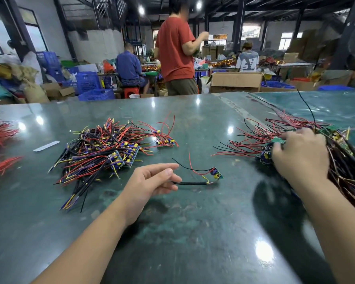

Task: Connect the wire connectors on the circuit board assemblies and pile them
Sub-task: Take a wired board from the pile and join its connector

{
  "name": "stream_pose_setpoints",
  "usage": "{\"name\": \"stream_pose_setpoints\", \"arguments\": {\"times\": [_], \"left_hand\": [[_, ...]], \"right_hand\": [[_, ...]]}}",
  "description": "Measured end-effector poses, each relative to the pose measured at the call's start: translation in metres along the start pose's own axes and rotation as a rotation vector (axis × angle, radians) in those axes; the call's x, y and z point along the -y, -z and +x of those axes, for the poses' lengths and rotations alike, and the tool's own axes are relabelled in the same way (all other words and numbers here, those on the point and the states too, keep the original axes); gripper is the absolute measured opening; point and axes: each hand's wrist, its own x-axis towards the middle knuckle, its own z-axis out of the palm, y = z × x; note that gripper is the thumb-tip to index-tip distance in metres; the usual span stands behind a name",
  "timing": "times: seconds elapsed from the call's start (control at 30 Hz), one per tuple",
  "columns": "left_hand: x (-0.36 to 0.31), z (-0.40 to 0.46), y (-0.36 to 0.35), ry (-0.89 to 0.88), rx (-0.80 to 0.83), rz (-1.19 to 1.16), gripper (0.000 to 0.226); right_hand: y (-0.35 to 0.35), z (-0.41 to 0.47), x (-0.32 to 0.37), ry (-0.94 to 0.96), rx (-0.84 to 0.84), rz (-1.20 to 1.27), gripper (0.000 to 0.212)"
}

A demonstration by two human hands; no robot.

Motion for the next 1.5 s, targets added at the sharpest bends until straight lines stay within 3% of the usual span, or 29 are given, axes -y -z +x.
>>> {"name": "stream_pose_setpoints", "arguments": {"times": [0.13,0.23,0.33,0.47,0.6,0.73,0.87,1.07,1.2,1.27,1.5], "left_hand": [[-0.002,-0.001,-0.001,-0.006,0.005,0.011,0.032],[-0.001,-0.002,-0.004,-0.010,0.035,0.041,0.026],[-0.001,-0.004,-0.006,-0.003,0.068,0.054,0.025],[-0.002,-0.007,-0.008,0.054,0.172,0.058,0.022],[0.000,-0.009,-0.011,0.089,0.240,0.139,0.016],[0.000,-0.007,-0.015,0.114,0.133,0.127,0.020],[-0.002,-0.005,-0.016,0.076,0.072,0.003,0.020],[-0.001,-0.004,-0.013,-0.007,0.108,-0.161,0.027],[0.001,-0.002,-0.015,-0.048,0.109,-0.103,0.018],[0.002,-0.003,-0.014,-0.075,0.096,-0.046,0.017],[0.001,-0.002,-0.010,-0.140,0.087,-0.046,0.010]], "right_hand": [[-0.007,-0.027,0.044,0.290,0.265,0.424,0.030],[-0.022,-0.051,0.065,0.367,0.460,0.452,0.041],[-0.033,-0.058,0.069,0.389,0.472,0.408,0.031],[-0.034,-0.056,0.072,0.145,0.327,0.634,0.014],[-0.020,-0.059,0.079,-0.178,0.612,1.296,0.009],[-0.007,-0.067,0.083,-0.284,0.878,1.598,0.014],[-0.001,-0.078,0.092,-0.242,1.046,1.610,0.016],[0.001,-0.081,0.096,-0.316,1.105,1.690,0.007],[-0.001,-0.086,0.096,-0.250,1.215,1.650,0.019],[-0.002,-0.089,0.097,-0.221,1.243,1.628,0.015],[0.001,-0.089,0.095,-0.122,1.234,1.525,0.027]]}}
